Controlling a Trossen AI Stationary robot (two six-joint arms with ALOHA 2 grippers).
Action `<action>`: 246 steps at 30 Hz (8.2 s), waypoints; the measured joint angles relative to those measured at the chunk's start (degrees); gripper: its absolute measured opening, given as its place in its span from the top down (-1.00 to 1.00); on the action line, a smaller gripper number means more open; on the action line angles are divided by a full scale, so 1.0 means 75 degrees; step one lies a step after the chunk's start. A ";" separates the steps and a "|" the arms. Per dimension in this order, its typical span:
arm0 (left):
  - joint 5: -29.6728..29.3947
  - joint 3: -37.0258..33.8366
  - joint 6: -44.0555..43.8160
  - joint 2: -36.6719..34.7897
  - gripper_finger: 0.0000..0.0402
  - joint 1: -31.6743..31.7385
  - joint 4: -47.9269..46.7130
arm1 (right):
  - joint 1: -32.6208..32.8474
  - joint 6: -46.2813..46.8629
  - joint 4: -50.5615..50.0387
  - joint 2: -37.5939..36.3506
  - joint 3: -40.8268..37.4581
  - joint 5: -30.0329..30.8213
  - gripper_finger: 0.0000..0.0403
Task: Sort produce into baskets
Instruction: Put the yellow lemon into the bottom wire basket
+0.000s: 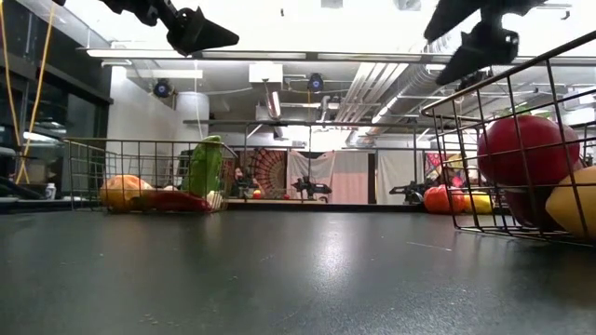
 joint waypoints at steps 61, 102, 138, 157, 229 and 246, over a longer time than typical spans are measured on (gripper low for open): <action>-0.0860 0.0003 -0.0274 0.0481 -0.95 0.0656 -0.0340 | -1.0851 0.3381 0.2946 0.1614 -0.3267 0.2951 -0.86; -0.0860 0.0000 -0.0341 0.0469 -0.95 0.0691 -0.0211 | -1.0435 0.1532 0.3341 0.2296 -0.3244 0.0480 -0.86; -0.0857 0.0000 -0.0473 0.0475 -0.95 0.0691 -0.0269 | -0.9691 0.0029 0.2848 0.2268 -0.3244 0.0021 -0.86; -0.0857 0.0000 -0.0475 0.0478 -0.95 0.0691 -0.0265 | -0.9307 -0.0234 0.2754 0.2252 -0.3220 -0.0140 -0.28; -0.0860 0.0000 -0.0670 0.0478 -0.95 0.0702 -0.0283 | 0.0411 0.0314 0.4621 -0.2058 -0.3258 -0.1396 -0.32; -0.0860 0.0000 -0.0662 0.0478 -0.95 0.0702 -0.0286 | 0.0910 0.1017 0.4581 -0.2064 -0.3258 -0.1957 -0.43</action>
